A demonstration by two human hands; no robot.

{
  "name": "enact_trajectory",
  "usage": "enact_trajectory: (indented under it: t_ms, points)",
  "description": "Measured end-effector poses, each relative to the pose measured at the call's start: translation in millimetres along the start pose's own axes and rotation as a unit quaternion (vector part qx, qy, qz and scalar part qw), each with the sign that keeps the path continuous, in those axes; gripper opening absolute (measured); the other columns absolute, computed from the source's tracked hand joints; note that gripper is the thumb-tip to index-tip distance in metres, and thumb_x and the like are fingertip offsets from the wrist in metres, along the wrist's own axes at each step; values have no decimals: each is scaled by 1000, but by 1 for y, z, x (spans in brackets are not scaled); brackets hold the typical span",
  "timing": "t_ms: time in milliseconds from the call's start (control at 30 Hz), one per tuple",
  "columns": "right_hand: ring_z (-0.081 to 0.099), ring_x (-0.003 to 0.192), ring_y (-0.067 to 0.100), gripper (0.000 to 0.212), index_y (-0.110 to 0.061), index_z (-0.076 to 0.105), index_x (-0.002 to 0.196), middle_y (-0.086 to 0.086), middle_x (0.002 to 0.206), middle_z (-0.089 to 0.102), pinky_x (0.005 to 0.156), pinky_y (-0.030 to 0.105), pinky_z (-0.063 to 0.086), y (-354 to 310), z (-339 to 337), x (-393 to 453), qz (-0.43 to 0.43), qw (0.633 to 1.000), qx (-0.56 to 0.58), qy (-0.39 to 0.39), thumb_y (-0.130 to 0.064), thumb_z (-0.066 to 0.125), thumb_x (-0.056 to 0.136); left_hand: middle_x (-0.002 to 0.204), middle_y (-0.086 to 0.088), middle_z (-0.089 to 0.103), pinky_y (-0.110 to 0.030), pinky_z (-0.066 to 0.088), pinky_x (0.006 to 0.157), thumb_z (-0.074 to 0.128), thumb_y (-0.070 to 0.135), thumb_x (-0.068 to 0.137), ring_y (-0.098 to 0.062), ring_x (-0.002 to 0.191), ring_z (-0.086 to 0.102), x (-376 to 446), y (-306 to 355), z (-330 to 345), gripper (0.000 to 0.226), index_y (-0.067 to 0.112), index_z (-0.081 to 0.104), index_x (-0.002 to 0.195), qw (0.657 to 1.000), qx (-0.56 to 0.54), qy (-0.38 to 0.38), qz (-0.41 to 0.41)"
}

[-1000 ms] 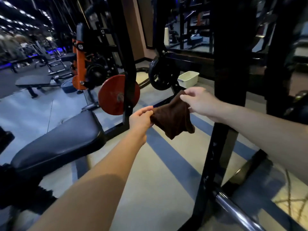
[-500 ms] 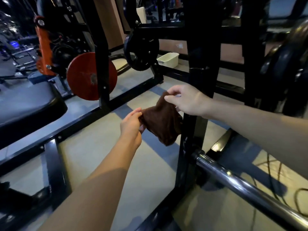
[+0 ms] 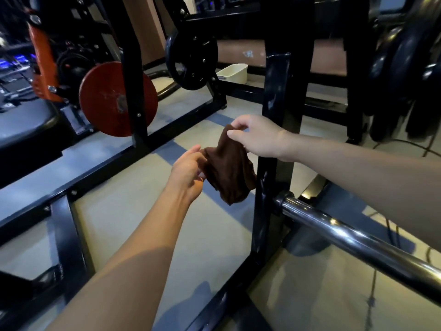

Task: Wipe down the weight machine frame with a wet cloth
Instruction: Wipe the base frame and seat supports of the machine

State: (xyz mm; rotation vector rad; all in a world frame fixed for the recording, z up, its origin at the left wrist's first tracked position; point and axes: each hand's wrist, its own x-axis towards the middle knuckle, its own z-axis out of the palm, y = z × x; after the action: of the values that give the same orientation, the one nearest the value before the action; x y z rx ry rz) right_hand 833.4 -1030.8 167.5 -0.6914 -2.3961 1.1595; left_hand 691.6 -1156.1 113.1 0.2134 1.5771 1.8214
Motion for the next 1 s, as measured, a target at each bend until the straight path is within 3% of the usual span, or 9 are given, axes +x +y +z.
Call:
enact_trajectory:
  t_ms: [100, 200, 333, 500, 667, 767, 867, 933, 1000]
  points:
    - [69, 96, 21, 20, -21, 70, 104, 4, 99, 71, 89, 41, 58, -10, -2, 14, 26, 998, 46, 16, -32, 54, 104, 97, -12, 70, -20, 52, 60, 49, -14, 88, -14, 72, 65, 3, 8, -4, 44, -1, 62, 128, 990, 128, -44, 47]
    - [64, 88, 14, 19, -23, 68, 104, -5, 89, 65, 73, 28, 48, -17, 3, 23, 26, 994, 83, 63, -35, 53, 104, 112, -14, 74, -25, 56, 70, 62, 0, 97, -19, 90, 71, 7, 6, -14, 22, 5, 67, 117, 980, 185, -41, 69]
    - [66, 83, 10, 18, -24, 69, 101, -5, 90, 69, 69, 21, 50, -6, 20, 17, 24, 988, 106, 108, -32, 53, 105, 102, -9, 74, -35, 54, 86, 70, 16, 97, -19, 91, 66, 5, 10, -35, 5, 12, 69, 100, 959, 263, -52, 89]
    - [70, 94, 18, 20, -24, 70, 103, -1, 96, 73, 87, 38, 58, 13, 30, 10, 45, 987, 116, 103, -33, 52, 104, 111, -3, 76, -38, 46, 103, 68, 27, 98, -18, 113, 65, 1, 26, -50, 16, 16, 74, 109, 945, 308, -78, 75]
    - [68, 95, 13, 24, -24, 70, 109, -4, 99, 73, 86, 34, 54, 7, 33, 11, 15, 982, 111, 151, -37, 51, 105, 113, -4, 77, -35, 43, 109, 68, 21, 97, -21, 109, 67, -7, 30, -56, 20, 11, 76, 113, 983, 151, -95, 50]
    - [65, 92, 13, 28, -21, 67, 112, -4, 95, 69, 78, 31, 49, -4, 29, 8, -8, 978, 87, 187, -41, 47, 107, 116, -14, 67, -37, 40, 109, 65, 21, 100, -29, 109, 50, -8, 36, -57, 27, 5, 74, 119, 990, 80, -112, 41]
    - [62, 90, 20, 45, -9, 65, 102, 4, 91, 66, 77, 36, 46, -14, 27, 5, -31, 976, 50, 208, -44, 38, 110, 121, -17, 71, -41, 46, 104, 56, 23, 105, -25, 109, 64, -16, 46, -48, 27, 12, 69, 126, 989, 53, -117, 68]
    - [60, 92, 26, 53, -1, 64, 102, 15, 98, 65, 77, 34, 43, -18, 29, 1, -37, 977, 83, 191, -46, 36, 110, 122, -13, 73, -43, 52, 102, 51, 26, 108, -22, 112, 70, -23, 51, -41, 25, 18, 65, 127, 990, 23, -122, 74]
    - [62, 98, 19, 42, -12, 65, 113, 10, 107, 66, 82, 31, 44, -18, 34, -1, -35, 981, 156, 114, -48, 45, 107, 121, -10, 72, -45, 55, 99, 47, 31, 110, -23, 114, 70, -29, 55, -36, 22, 25, 61, 125, 989, 37, -115, 81]
